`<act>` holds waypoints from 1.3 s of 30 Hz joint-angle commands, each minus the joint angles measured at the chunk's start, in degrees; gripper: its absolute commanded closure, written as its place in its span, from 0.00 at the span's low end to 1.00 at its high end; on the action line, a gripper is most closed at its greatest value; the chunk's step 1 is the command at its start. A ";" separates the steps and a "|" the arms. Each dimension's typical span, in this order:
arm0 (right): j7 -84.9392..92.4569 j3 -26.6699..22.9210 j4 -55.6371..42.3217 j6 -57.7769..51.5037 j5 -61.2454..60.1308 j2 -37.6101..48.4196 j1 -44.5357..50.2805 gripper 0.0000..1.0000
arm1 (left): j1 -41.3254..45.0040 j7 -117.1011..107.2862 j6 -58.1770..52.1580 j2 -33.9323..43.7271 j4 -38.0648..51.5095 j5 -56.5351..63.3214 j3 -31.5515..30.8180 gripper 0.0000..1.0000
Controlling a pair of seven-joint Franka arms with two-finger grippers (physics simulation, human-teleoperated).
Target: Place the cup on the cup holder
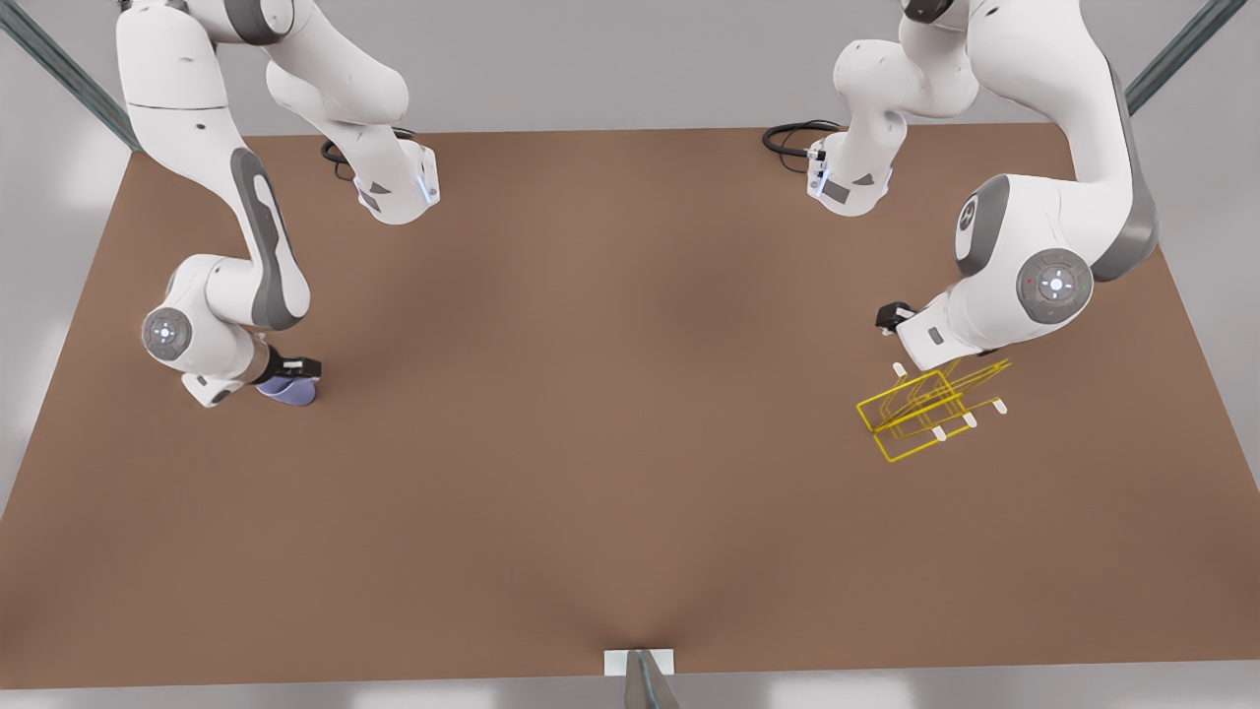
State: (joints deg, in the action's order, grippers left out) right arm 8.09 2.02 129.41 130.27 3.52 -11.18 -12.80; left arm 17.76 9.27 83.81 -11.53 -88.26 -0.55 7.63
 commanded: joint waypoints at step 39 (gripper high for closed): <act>2.28 6.33 -8.38 -8.10 -13.09 1.95 2.42 0.79 | 0.61 0.04 -0.22 0.46 -0.16 0.19 0.01 0.00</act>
State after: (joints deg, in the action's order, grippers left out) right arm 12.65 7.63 122.09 129.89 -1.87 -9.35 -11.45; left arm 18.39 9.36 83.60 -11.14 -88.44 -0.38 7.63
